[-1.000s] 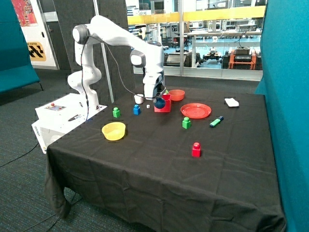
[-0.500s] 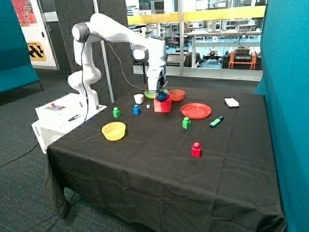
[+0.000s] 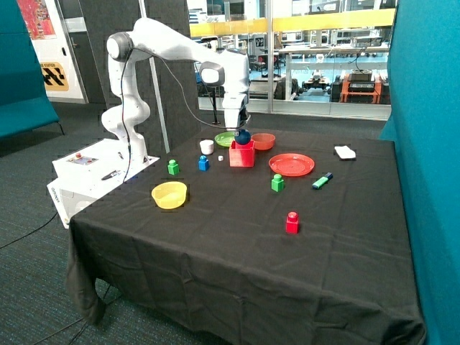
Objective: Put the ball in the red pot
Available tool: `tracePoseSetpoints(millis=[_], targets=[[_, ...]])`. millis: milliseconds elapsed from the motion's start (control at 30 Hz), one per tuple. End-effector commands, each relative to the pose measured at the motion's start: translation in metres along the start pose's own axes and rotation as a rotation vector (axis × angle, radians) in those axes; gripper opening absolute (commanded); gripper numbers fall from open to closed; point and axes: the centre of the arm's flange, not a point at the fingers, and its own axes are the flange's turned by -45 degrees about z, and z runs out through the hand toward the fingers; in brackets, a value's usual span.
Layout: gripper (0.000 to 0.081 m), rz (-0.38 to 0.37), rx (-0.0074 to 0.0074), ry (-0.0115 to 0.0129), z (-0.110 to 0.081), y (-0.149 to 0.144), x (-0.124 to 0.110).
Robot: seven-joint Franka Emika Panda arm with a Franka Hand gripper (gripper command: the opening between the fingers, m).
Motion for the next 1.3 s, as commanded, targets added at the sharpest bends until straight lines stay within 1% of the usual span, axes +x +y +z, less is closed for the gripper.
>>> tracePoseSetpoints(millis=[0, 300, 600, 833, 1267], targets=[[0.0, -0.041, 0.0003, 0.0001, -0.006, -0.028, -0.001], [0.0, -0.074, 0.0003, 0.0001, -0.01, -0.05, -0.002], [0.0, -0.12, 0.0003, 0.0001, -0.009, -0.076, -0.003], [0.0, -0.137, 0.0003, 0.0001, -0.009, -0.091, -0.003], [0.0, -0.153, 0.0003, 0.0001, 0.009, -0.108, -0.006]])
